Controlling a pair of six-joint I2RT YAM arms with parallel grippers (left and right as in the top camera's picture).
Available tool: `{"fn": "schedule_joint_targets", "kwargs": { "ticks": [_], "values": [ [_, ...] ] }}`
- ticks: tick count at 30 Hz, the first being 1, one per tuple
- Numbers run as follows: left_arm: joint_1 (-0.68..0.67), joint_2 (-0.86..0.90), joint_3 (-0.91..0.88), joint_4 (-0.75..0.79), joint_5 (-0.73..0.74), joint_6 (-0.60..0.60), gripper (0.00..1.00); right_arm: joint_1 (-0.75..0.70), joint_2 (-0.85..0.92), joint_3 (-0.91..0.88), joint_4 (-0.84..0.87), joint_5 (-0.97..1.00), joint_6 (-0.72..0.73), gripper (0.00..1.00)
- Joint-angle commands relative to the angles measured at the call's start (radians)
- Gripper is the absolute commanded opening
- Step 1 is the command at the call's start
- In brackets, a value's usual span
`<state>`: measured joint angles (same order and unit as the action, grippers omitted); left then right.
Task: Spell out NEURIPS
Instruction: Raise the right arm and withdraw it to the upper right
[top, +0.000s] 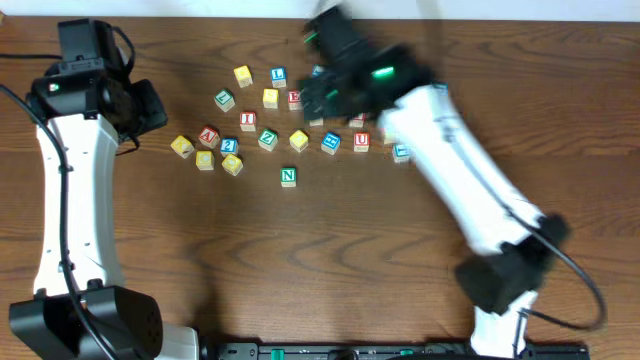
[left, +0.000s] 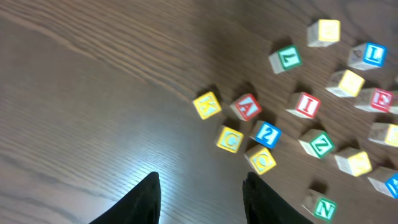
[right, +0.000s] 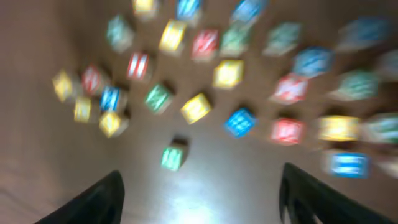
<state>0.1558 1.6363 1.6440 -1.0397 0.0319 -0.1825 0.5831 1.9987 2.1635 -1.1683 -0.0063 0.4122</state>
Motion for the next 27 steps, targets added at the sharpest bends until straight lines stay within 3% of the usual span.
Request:
{"fn": "schedule_joint_targets", "kwargs": {
  "ticks": [1, 7, 23, 27],
  "values": [
    [-0.046, 0.011, -0.011, 0.011, 0.032, 0.005, 0.43, -0.064, -0.017, 0.002, -0.013, 0.002, -0.01, 0.77],
    [-0.136, 0.011, -0.011, 0.067, 0.032, -0.018, 0.43, -0.134, 0.002, 0.0, -0.023, -0.029, -0.051, 0.78],
    [-0.319, 0.031, -0.011, 0.182, 0.032, -0.126, 0.44, -0.157, 0.068, 0.0, 0.009, 0.004, -0.05, 0.78],
    [-0.349, 0.089, 0.006, 0.209, 0.06, -0.134, 0.44, -0.189, 0.067, 0.0, -0.005, 0.003, -0.05, 0.82]
  ]
}}
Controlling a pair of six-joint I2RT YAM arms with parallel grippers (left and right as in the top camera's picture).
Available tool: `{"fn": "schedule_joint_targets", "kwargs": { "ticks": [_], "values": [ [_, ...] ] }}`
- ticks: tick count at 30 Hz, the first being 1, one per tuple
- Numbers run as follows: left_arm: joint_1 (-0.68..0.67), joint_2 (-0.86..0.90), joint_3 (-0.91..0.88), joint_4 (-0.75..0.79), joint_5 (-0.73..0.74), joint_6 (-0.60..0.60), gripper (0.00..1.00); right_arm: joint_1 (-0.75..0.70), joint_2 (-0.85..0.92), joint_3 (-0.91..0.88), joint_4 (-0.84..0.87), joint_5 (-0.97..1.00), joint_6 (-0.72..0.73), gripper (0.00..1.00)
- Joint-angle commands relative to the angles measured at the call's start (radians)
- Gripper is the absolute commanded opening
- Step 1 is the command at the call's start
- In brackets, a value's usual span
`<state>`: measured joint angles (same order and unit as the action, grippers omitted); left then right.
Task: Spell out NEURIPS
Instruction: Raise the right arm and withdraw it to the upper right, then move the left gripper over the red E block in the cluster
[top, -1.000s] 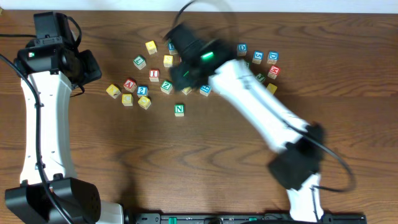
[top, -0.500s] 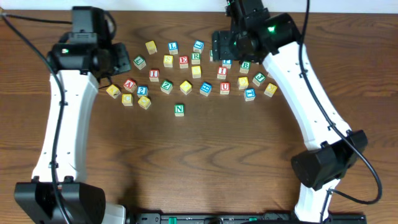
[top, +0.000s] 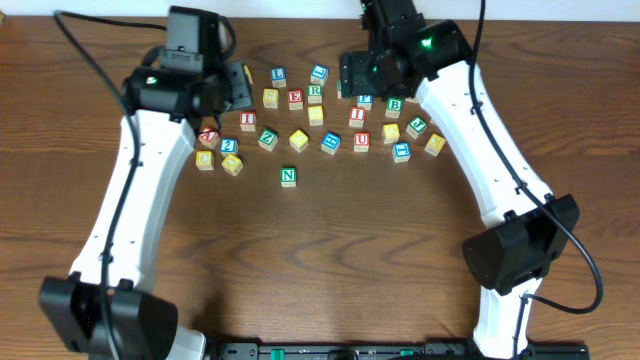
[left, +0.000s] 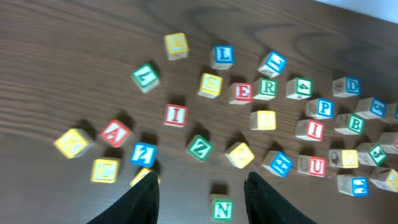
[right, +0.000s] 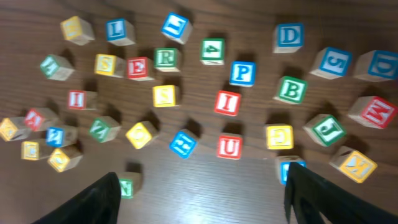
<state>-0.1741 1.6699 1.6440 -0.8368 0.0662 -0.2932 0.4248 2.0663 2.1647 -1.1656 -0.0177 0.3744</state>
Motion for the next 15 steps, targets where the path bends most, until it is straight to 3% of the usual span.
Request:
{"fn": "schedule_joint_targets", "kwargs": {
  "ticks": [1, 6, 11, 15],
  "values": [
    [-0.026, 0.077, 0.021, 0.005, 0.028, -0.023, 0.48, -0.04, 0.0, -0.001, -0.016, 0.014, -0.013, 0.82],
    [-0.048, 0.187, 0.147, -0.001, 0.033, -0.023, 0.5, -0.098, 0.0, -0.001, -0.066, 0.011, -0.013, 0.83],
    [-0.075, 0.329, 0.364, -0.054, 0.039, 0.0, 0.57, -0.147, 0.0, -0.001, -0.107, 0.011, -0.014, 0.95],
    [-0.105, 0.46, 0.521, -0.098, 0.039, 0.004, 0.57, -0.183, 0.0, -0.001, -0.136, 0.011, -0.013, 0.96]
  ]
}}
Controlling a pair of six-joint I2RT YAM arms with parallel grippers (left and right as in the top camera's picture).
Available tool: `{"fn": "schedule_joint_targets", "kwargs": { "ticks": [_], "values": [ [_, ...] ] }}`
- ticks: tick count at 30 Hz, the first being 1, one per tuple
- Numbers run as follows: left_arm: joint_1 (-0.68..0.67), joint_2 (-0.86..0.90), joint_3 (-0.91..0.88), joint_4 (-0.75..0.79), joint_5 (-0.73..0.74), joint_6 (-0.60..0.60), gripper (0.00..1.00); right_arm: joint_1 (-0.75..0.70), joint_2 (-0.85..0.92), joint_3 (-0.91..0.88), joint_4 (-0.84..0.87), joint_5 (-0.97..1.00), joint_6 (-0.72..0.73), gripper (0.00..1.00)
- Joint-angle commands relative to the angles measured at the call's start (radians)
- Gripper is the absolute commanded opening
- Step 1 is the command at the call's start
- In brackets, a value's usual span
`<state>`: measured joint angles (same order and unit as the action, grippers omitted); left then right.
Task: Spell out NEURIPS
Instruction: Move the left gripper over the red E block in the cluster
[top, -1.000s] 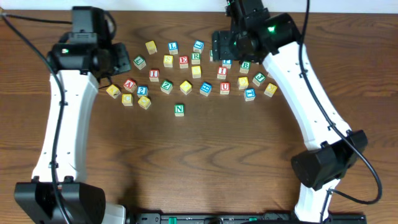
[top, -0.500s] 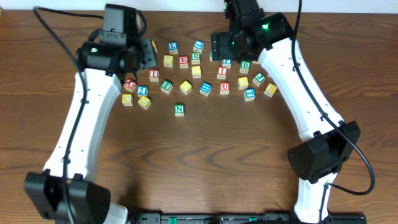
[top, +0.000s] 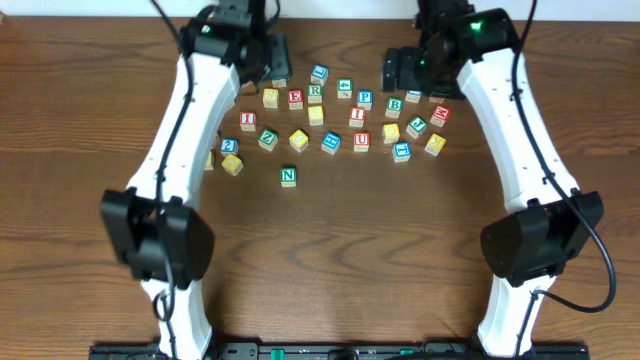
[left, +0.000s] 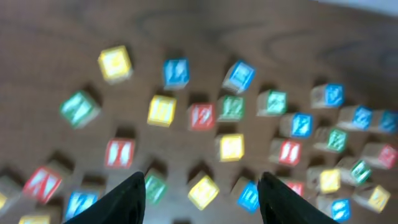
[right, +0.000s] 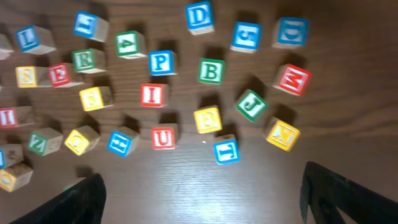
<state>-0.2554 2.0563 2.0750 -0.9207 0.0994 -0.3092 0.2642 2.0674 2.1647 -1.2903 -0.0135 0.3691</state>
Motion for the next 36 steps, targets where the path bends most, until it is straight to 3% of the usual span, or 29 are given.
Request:
{"fn": "schedule_joint_targets", "kwargs": {
  "ticks": [1, 20, 28, 36],
  "values": [
    [-0.031, 0.1, 0.114, -0.013, 0.006, 0.019, 0.57, -0.031, -0.002, -0.001, -0.02, 0.006, -0.007, 0.96],
    [-0.065, 0.322, 0.147, 0.088, -0.057, 0.027, 0.56, -0.04, -0.001, -0.003, -0.066, 0.004, -0.008, 0.97],
    [-0.064, 0.342, 0.122, 0.09, -0.131, 0.042, 0.49, -0.04, -0.001, -0.003, -0.069, 0.005, -0.009, 0.97],
    [-0.064, 0.344, 0.067, 0.104, -0.164, 0.047, 0.49, -0.04, -0.001, -0.004, -0.069, 0.008, -0.011, 0.97]
  ]
}}
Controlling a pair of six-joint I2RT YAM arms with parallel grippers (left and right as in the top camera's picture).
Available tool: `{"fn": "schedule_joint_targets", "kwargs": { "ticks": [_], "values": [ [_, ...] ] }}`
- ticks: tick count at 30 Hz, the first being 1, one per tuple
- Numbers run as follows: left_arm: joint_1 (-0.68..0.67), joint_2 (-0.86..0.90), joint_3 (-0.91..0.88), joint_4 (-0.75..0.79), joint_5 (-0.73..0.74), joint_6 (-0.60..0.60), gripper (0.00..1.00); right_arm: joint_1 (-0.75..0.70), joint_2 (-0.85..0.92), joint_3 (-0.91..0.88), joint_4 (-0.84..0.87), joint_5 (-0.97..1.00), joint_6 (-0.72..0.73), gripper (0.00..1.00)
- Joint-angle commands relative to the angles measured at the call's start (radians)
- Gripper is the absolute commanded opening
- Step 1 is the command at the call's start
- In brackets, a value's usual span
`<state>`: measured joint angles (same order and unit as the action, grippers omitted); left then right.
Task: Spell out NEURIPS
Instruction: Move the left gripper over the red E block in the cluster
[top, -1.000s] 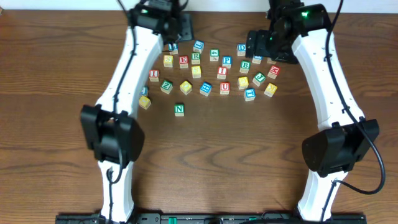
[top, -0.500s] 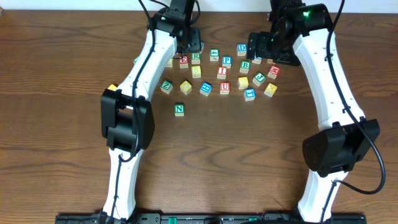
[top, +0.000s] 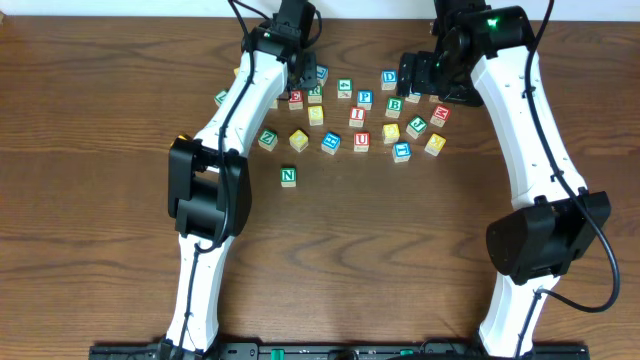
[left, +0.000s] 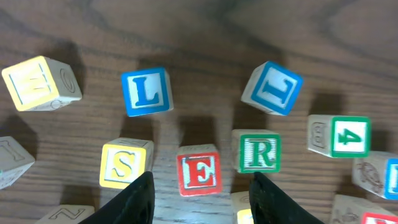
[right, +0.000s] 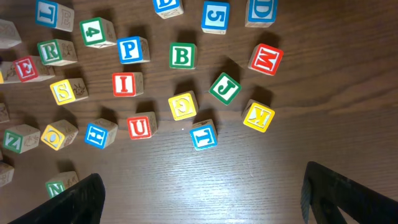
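Observation:
Lettered wooden blocks lie scattered at the back of the table. My left gripper (left: 202, 208) is open and low over them, its fingers either side of the red E (left: 199, 173). Yellow S (left: 124, 165) and green R (left: 259, 152) flank the E. The green N (top: 288, 176) sits alone in front of the cluster. My right gripper (right: 211, 199) is wide open and empty, high above bare wood. Under it I see red U (right: 140, 127), red I (right: 124, 84) and blue P (right: 130, 50).
Other blocks crowd the same patch: blue L (left: 146, 92), tilted blue T (left: 272, 87), green 4 (left: 345, 135), green B (right: 181, 56), red M (right: 265, 59), green J (right: 225, 88), yellow K (right: 258, 115). Bare brown table (top: 330, 260) stretches in front of them.
My left gripper has shifted right along the back of the cluster and come down close over the red E, still open. The right gripper has barely moved. No block has shifted.
First my left gripper was at the table's left beside the blocks while the right arm swept over them. Then both grippers hung open above the back rows. Since then the left has come down around the red E, and the N has stayed in front.

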<state>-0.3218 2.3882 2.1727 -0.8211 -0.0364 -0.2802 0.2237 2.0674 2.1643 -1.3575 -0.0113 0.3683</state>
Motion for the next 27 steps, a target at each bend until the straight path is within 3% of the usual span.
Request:
{"fn": "schedule_joint_targets", "kwargs": {
  "ticks": [1, 27],
  "values": [
    [0.002, 0.013, -0.039, 0.01, -0.027, 0.018, 0.48, 0.0, -0.001, -0.005, -0.001, 0.006, -0.011, 0.96],
    [0.002, 0.099, -0.047, 0.058, -0.016, 0.051, 0.46, 0.0, -0.001, -0.006, -0.006, 0.022, -0.011, 0.96]
  ]
}}
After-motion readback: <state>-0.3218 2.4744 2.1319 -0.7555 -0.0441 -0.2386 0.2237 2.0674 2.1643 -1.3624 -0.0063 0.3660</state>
